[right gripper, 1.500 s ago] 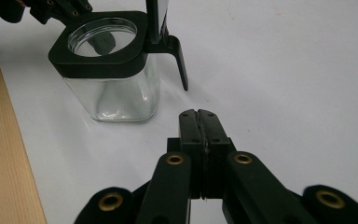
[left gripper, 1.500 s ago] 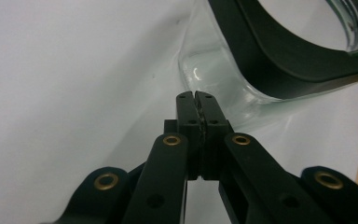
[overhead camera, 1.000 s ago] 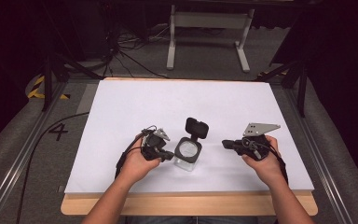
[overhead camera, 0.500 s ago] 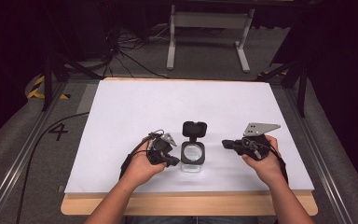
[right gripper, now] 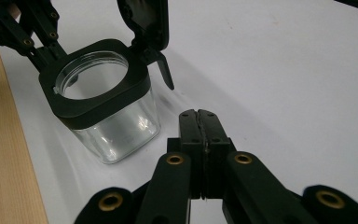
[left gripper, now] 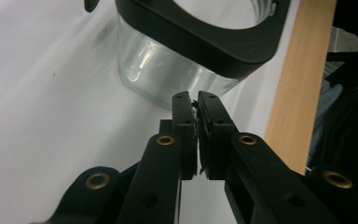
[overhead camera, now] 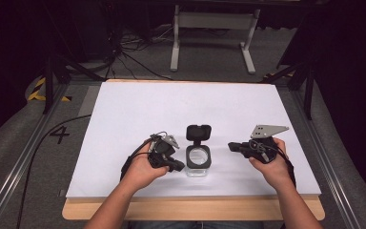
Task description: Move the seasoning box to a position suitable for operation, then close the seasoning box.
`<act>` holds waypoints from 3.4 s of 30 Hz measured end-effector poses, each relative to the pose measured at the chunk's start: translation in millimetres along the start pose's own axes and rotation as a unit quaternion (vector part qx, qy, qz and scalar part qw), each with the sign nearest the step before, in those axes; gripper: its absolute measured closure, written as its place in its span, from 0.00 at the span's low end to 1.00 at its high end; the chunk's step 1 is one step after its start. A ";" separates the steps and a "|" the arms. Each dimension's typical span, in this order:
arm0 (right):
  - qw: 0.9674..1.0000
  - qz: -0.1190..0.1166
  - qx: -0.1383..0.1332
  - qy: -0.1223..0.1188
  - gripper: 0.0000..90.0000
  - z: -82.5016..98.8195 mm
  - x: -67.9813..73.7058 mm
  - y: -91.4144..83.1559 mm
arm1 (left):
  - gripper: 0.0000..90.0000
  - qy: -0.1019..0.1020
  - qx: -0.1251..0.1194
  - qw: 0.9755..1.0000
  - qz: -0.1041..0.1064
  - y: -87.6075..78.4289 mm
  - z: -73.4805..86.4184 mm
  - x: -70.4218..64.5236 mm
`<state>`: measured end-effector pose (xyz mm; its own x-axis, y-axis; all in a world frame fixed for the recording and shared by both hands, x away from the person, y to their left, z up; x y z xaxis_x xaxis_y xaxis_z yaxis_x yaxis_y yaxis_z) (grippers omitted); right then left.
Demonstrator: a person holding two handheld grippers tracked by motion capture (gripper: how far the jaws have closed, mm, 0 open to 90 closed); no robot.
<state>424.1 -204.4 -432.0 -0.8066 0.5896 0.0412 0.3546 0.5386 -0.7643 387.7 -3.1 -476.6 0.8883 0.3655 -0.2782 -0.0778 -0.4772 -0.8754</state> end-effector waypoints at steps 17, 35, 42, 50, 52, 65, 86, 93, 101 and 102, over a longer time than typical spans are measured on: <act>0.999 -0.027 -0.027 -0.017 1.00 -38.8 9.4 -10.0 | 1.00 0.062 -0.002 0.997 0.045 -11.9 -9.2 -48.4; 0.998 -0.057 -0.022 -0.026 1.00 -115.5 7.3 -3.9 | 1.00 0.049 0.003 0.999 0.002 7.9 -16.6 -45.8; 0.998 -0.059 -0.003 -0.025 1.00 -118.4 8.9 8.2 | 1.00 0.047 0.011 0.998 -0.031 13.1 -17.2 -38.6; 0.998 -0.064 0.004 -0.024 1.00 -116.6 11.6 10.0 | 1.00 0.060 0.011 0.998 -0.031 15.3 -19.3 -40.0; 0.998 -0.064 0.004 -0.026 1.00 -116.0 12.3 9.9 | 1.00 0.061 0.011 0.998 -0.031 15.3 -19.2 -39.8; 0.995 -0.075 0.028 -0.059 1.00 -97.1 39.5 10.6 | 1.00 0.061 0.014 0.997 -0.034 15.5 -18.3 -39.8; 0.989 -0.090 0.073 -0.088 1.00 -65.3 66.8 31.6 | 1.00 0.066 -0.007 0.997 -0.040 13.7 -21.0 -39.4; 0.987 -0.095 0.089 -0.090 1.00 -54.7 71.2 39.9 | 0.99 0.064 -0.009 0.997 -0.036 12.9 -20.6 -40.9; 0.988 -0.096 0.083 -0.088 1.00 -53.7 72.2 40.4 | 0.99 0.063 -0.011 0.997 -0.035 13.1 -21.1 -41.4; 0.988 -0.096 0.083 -0.088 1.00 -53.8 72.3 40.3 | 0.99 0.066 -0.012 0.997 -0.035 12.6 -21.4 -41.3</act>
<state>405.5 -107.7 -425.2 -0.9267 0.3638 0.0947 0.1155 0.5152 -0.8492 359.8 -41.3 -467.7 0.9430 0.2911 -0.1610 -0.0042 -0.4735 -0.8808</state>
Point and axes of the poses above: each handheld gripper's, and its own axes: y roughly forward along the jaws, z roughly out of its underside, x roughly to its left, the point moved 10 cm from there along y, roughly forward along the jaws, and after that the axes turned 14 degrees about x, right-handed, at the moved point
